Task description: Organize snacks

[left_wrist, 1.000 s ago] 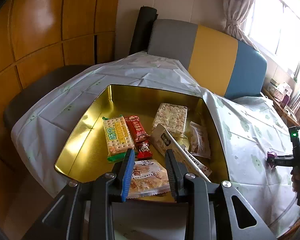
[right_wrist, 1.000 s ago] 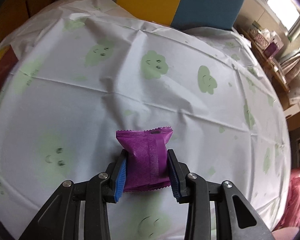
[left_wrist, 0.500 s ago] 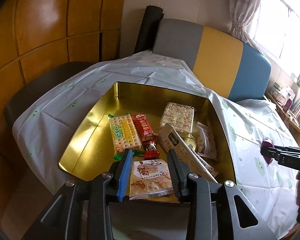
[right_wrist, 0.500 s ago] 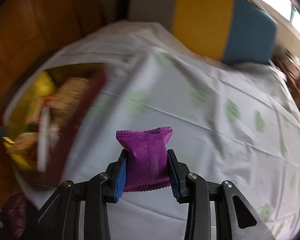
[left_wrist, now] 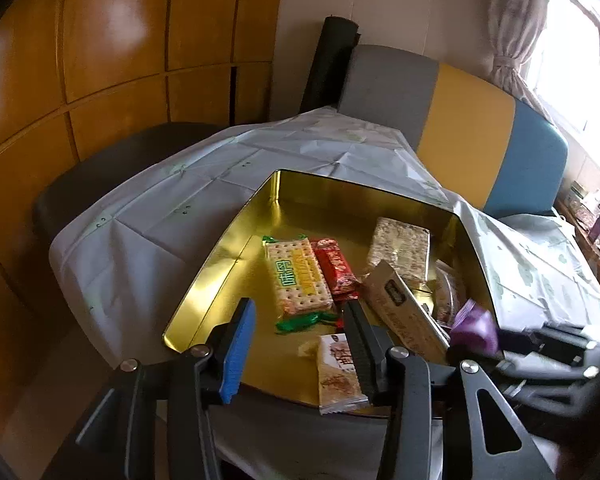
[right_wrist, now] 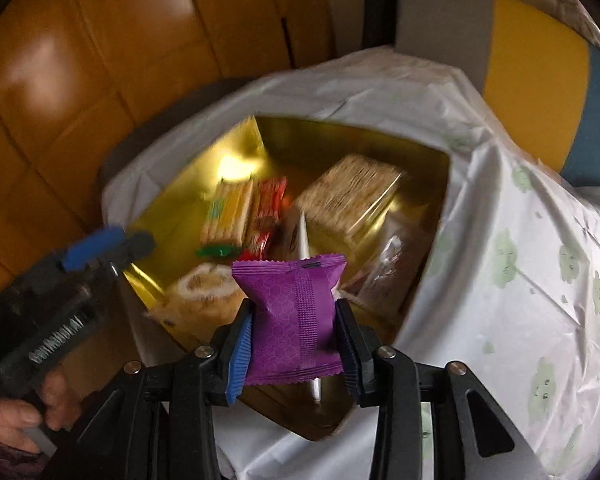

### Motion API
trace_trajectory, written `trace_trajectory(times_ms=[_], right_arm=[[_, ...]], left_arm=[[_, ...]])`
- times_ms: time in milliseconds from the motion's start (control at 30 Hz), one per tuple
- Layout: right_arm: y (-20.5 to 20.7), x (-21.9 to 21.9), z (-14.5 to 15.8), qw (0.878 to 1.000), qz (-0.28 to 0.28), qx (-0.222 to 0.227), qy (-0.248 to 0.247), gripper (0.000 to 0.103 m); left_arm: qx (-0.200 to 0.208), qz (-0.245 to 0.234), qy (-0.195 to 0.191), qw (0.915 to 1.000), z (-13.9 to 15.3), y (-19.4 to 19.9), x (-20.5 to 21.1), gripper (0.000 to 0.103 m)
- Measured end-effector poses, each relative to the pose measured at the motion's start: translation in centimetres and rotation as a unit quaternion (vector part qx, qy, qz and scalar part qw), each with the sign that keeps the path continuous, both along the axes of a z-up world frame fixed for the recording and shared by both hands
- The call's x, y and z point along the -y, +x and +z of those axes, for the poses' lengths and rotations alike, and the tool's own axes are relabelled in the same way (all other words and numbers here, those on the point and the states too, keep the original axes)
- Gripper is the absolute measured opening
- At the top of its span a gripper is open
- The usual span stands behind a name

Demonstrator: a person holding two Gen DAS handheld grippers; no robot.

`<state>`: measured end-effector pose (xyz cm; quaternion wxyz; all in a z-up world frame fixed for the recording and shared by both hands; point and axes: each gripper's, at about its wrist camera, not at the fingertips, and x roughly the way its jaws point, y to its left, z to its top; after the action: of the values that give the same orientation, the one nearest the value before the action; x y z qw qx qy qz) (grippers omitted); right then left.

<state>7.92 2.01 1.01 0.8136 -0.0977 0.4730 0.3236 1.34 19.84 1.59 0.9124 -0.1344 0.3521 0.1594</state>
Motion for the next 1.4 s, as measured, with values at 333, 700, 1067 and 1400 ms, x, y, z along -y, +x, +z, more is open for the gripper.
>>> trace_trajectory(times_ms=[333,700,1067,1400], right_arm=[[-1.4,-1.5,-2.2,1.000,0.006,0.005,-0.024,0.044],[-2.8,1.7,0.9,0.993,-0.089,0.076,0.004,0.044],[-4.6,5.1,2.0,0.969,-0.210,0.131,0.001,0.048],[-6.7,6.2,1.2,0.961,-0.237,0.139,-0.009,0.048]], left_arm=[[-0.007,0.008,0.011,0.9999,-0.2,-0.1,0.0,0.049],[0.002,0.001,0.028,0.9996,0.4,-0.7,1.5,0.055],[0.027,-0.014,0.045,0.9985,1.5,-2.3,4.0,0.070],[0.030,-0.031,0.051,0.9978,1.5,-3.4,5.8,0.082]])
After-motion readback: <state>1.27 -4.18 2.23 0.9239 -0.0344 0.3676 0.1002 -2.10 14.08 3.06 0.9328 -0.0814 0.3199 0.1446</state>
